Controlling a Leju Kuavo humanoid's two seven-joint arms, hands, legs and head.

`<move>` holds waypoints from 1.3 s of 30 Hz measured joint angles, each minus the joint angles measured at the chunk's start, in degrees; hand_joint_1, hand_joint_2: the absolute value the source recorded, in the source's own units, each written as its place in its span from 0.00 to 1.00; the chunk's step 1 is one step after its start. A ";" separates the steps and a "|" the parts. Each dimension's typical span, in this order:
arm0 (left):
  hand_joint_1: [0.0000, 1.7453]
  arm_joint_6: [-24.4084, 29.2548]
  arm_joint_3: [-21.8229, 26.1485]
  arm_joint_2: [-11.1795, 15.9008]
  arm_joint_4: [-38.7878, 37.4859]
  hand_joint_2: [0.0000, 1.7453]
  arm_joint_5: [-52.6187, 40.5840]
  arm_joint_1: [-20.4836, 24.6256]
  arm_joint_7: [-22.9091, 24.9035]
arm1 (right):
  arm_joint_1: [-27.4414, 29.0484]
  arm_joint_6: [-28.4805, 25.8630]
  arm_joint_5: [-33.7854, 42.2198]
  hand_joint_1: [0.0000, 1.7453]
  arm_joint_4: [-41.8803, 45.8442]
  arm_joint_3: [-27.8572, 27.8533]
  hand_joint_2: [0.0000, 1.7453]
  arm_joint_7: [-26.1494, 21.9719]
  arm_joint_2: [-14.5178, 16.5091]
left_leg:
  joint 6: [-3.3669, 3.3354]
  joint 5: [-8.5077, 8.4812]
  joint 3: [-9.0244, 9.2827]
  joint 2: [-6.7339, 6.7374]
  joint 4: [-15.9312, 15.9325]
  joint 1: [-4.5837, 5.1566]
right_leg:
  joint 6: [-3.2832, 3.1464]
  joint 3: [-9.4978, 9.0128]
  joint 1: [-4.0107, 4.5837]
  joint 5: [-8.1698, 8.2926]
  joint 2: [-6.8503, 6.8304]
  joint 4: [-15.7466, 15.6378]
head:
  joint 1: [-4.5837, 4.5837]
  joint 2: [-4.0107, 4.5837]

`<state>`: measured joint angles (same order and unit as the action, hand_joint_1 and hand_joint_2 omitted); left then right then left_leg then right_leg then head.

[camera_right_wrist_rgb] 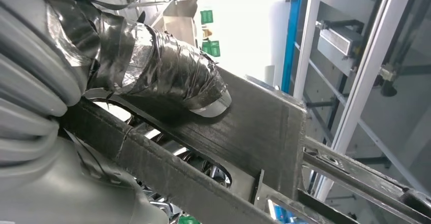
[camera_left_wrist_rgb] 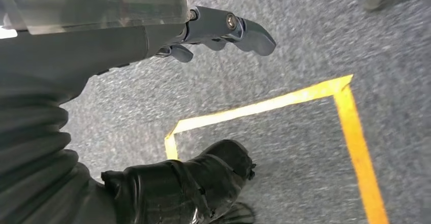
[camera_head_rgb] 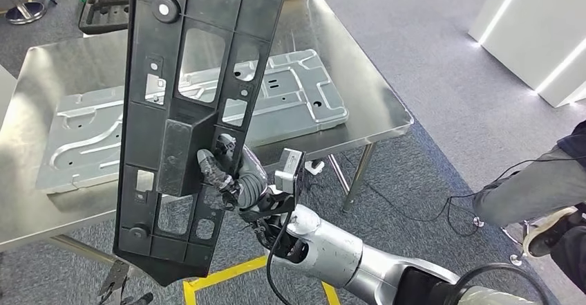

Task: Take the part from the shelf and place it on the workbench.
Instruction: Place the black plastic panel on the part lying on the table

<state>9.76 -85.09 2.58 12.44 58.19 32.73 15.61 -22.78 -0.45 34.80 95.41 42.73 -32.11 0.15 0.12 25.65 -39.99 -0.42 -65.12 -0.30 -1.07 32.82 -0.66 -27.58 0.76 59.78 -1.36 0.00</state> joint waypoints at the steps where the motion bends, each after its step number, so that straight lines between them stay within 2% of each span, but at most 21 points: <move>1: 0.00 0.08 0.00 0.07 0.00 1.00 0.05 0.07 -0.02 | -0.02 0.01 0.00 1.00 -0.02 0.00 1.00 0.00 0.00 | -0.29 -1.81 0.65 0.07 2.99 0.26 | 0.19 -0.53 -0.02 -0.40 -0.01 -0.13 | 0.01 -0.01; 2: 0.00 0.14 0.00 0.13 0.00 1.00 0.10 0.13 -0.04 | -0.05 0.01 0.00 1.00 -0.04 -0.01 1.00 0.01 0.01 | -0.61 -2.91 1.23 0.10 5.01 0.54 | 0.47 -0.81 -0.03 -0.72 -0.01 -0.29 | 0.02 -0.01; 4: 0.00 0.17 0.00 0.19 0.00 1.00 0.18 0.20 -0.05 | -0.04 0.02 0.00 1.00 -0.08 -0.02 1.00 0.04 0.01 | -1.24 -2.66 1.82 0.09 6.48 0.99 | 1.02 -1.18 0.05 -0.91 -0.05 -0.43 | 0.04 -0.02; 7: 0.00 0.20 0.00 0.14 0.00 1.00 0.19 0.31 -0.08 | -0.22 0.04 0.00 1.00 -0.08 -0.05 1.00 0.08 0.00 | -1.93 -2.50 3.65 0.03 7.72 0.57 | 1.68 -0.57 0.16 -1.76 -0.18 1.58 | -0.03 -0.01; 11: 0.00 0.26 0.00 0.14 0.00 1.00 0.29 0.48 -0.11 | -0.23 0.09 0.00 1.00 -0.14 -0.21 1.00 0.07 0.00 | -2.55 -1.26 5.43 -0.02 8.07 0.54 | 2.24 7.69 0.05 -5.44 -0.24 14.06 | -0.12 0.00; 12: 0.00 0.24 0.00 0.13 0.00 1.00 0.31 0.42 -0.11 | -0.17 0.09 0.00 1.00 -0.18 -0.25 1.00 0.08 0.00 | -2.51 -0.83 5.87 -0.08 7.97 0.51 | 2.42 9.17 -0.05 -5.22 -0.25 14.97 | -0.12 0.00; 13: 0.00 0.21 0.00 0.09 0.00 1.00 0.32 0.37 -0.11 | -0.15 0.10 0.00 1.00 -0.21 -0.26 1.00 0.08 0.00 | -2.42 -0.32 6.40 -0.16 7.82 0.44 | 2.61 9.71 -0.19 -3.87 -0.27 13.92 | -0.12 0.00; 15: 0.00 0.13 0.00 -0.01 0.00 1.00 0.34 0.33 -0.11 | -0.18 0.17 0.00 1.00 -0.25 -0.27 1.00 0.09 -0.01 | -2.02 0.92 7.43 -0.33 7.29 0.26 | 2.97 8.48 -0.62 1.56 -0.28 7.41 | -0.14 0.00; 16: 0.00 0.12 0.00 -0.05 0.00 1.00 0.35 0.39 -0.11 | -0.25 0.23 -0.01 1.00 -0.32 -0.28 1.00 0.09 -0.02 | -1.73 1.53 7.66 -0.40 6.80 0.23 | 3.01 7.96 -0.68 3.36 -0.25 4.26 | -0.10 0.00; 18: 0.00 0.09 0.00 -0.04 -0.01 1.00 0.39 0.53 -0.08 | -0.36 0.40 -0.08 1.00 -0.48 -0.33 1.00 0.16 -0.02 | -1.02 2.53 7.33 -0.51 5.84 0.34 | 2.26 7.72 -0.63 4.97 -0.26 1.51 | -0.18 -0.02; 20: 0.00 0.05 0.00 0.02 -0.01 1.00 0.46 0.56 -0.07 | -0.47 0.50 -0.15 1.00 -0.60 -0.41 1.00 0.31 -0.02 | -0.37 3.24 7.18 -0.53 5.29 0.36 | 1.04 7.71 -0.48 4.74 -0.27 1.62 | -0.33 -0.03; 22: 0.00 0.00 0.00 0.07 -0.01 1.00 0.51 0.59 -0.08 | -0.77 0.57 -0.17 1.00 -0.66 -0.46 1.00 0.40 -0.02 | 0.22 4.25 6.82 -0.34 3.75 0.20 | 0.32 7.11 -0.53 4.31 -0.21 1.54 | -0.33 -0.02; 25: 0.00 -0.21 0.00 0.03 0.00 1.00 0.56 0.72 0.09 | -1.29 0.60 -0.18 1.00 -0.67 -0.47 1.00 0.54 -0.02 | 0.91 7.84 2.10 -0.02 -5.22 -0.02 | -0.27 6.26 -0.41 3.82 -0.20 1.49 | -0.28 -0.02; 27: 0.00 -0.34 0.00 0.04 0.00 1.00 0.63 0.55 0.28 | -1.32 0.58 -0.19 1.00 -0.69 -0.48 1.00 0.72 -0.02 | 0.86 8.86 -1.38 0.02 -10.08 -0.06 | -0.42 5.89 -0.18 3.47 -0.05 1.49 | -0.28 -0.02; 28: 0.00 -0.38 0.00 0.06 0.00 1.00 0.67 0.46 0.34 | -1.32 0.58 -0.20 1.00 -0.70 -0.48 1.00 0.78 -0.02 | 0.65 7.99 -2.00 0.02 -9.98 -0.02 | -0.45 5.67 -0.09 3.29 0.05 1.49 | -0.28 -0.02; 29: 0.00 -0.42 0.00 0.10 0.00 1.00 0.69 0.45 0.35 | -1.33 0.57 -0.20 1.00 -0.71 -0.48 1.00 0.84 -0.02 | 0.28 5.94 -1.53 0.02 -7.55 0.10 | -0.46 5.36 -0.01 3.09 0.12 1.49 | -0.28 -0.02; 31: 0.00 -0.51 0.00 0.20 0.00 1.00 0.69 0.62 0.33 | -1.38 0.56 -0.21 1.00 -0.71 -0.48 1.00 0.92 -0.02 | -0.60 1.27 1.06 0.07 0.13 0.60 | -0.40 4.73 0.04 2.77 0.14 1.35 | -0.29 -0.02; 32: 0.00 -0.58 0.00 0.26 0.00 1.00 0.70 0.76 0.27 | -1.42 0.54 -0.22 1.00 -0.71 -0.49 1.00 1.00 -0.02 | -1.03 -0.10 2.20 0.10 3.48 0.95 | -0.26 4.53 -0.01 2.73 0.12 1.15 | -0.29 -0.02; 36: 0.00 -0.65 0.00 0.32 0.00 1.00 0.86 0.98 -0.05 | -1.65 0.15 -0.49 1.00 -0.73 -0.53 1.00 1.62 -0.04 | -2.08 -1.33 3.82 0.08 7.01 1.40 | 0.85 4.28 -0.12 2.96 0.03 0.17 | -0.31 -0.02; 38: 0.00 -0.66 0.00 0.28 0.00 1.00 1.02 1.00 -0.10 | -2.11 -0.31 -1.18 1.00 -0.81 -0.63 1.00 2.34 -0.16 | -2.37 -1.97 4.58 0.21 8.34 1.05 | 1.33 4.91 0.03 1.66 -0.08 1.69 | -0.38 -0.02; 39: 0.00 -0.68 0.00 0.28 0.00 1.00 1.16 1.00 -0.13 | -2.54 -0.69 -1.79 1.00 -0.89 -0.69 1.00 2.95 -0.33 | -2.45 -2.17 4.87 0.29 8.78 0.88 | 1.49 6.04 0.07 0.18 -0.14 4.21 | -0.43 -0.02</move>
<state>9.08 -85.09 2.86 12.44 59.35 33.72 15.48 -25.31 -1.14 33.01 94.52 42.04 -29.16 -0.17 -2.32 23.48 -35.12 -0.13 -56.34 0.57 0.42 38.86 -0.58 -27.40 0.62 63.99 -1.79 -0.02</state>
